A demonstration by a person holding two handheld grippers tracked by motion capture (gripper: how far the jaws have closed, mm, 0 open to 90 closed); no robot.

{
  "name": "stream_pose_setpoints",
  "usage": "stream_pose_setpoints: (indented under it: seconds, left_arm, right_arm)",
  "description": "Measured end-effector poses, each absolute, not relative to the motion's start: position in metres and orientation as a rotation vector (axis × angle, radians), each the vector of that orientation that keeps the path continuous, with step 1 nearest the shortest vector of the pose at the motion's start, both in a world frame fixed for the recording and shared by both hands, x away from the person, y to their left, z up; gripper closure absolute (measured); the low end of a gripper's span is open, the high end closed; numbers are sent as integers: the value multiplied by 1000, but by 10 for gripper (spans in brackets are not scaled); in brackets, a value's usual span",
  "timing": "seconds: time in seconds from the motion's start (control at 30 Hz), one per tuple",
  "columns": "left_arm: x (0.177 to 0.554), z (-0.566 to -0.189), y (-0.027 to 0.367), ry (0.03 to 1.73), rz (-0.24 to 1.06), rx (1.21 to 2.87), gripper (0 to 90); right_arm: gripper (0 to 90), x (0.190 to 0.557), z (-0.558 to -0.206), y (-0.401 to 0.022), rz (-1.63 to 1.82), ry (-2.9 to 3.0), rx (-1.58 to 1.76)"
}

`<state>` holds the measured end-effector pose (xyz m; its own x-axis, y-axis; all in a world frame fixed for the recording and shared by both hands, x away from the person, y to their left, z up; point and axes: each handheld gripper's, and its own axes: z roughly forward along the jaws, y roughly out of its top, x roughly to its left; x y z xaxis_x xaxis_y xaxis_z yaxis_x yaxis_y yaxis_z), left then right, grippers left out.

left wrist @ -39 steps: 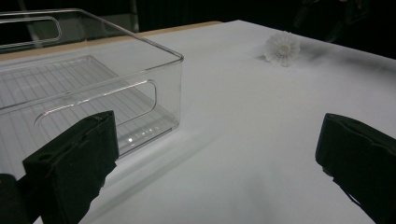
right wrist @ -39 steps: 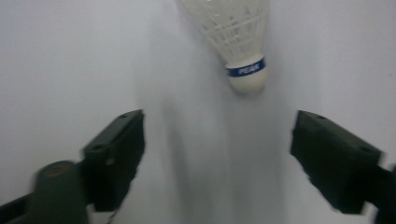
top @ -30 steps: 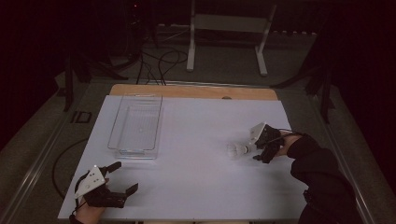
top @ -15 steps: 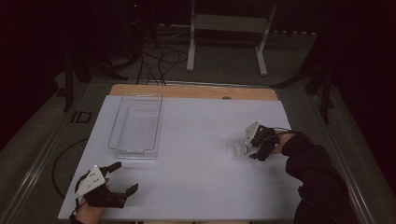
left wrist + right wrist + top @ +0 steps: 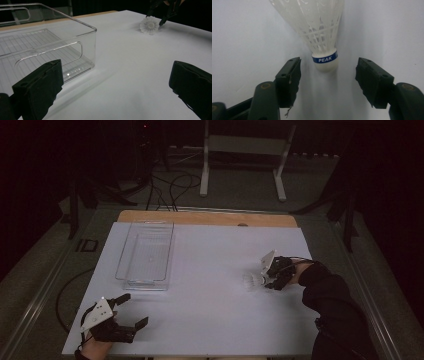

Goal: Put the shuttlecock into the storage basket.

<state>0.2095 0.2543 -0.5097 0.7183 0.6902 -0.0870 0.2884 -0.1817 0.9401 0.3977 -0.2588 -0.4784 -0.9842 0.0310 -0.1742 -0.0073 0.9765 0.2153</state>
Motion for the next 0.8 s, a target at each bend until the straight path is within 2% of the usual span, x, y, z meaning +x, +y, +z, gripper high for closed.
stream_pose_setpoints:
  seconds: [0.13,0.3,0.47,0.8]
  left_arm:
    - [210,-510,254,775,429,1767,1]
    - [210,-510,254,777,429,1766,1]
    - [210,-510,254,772,427,1768,1]
    - [210,-510,254,773,426,1770,0]
  right_arm:
    - [371,400,-480,-258,345,2937,18]
    - [431,401,-485,-255,337,2965,-17]
    - [447,402,-489,-252,302,2963,-28]
    - [597,402,-489,-251,283,2977,-69]
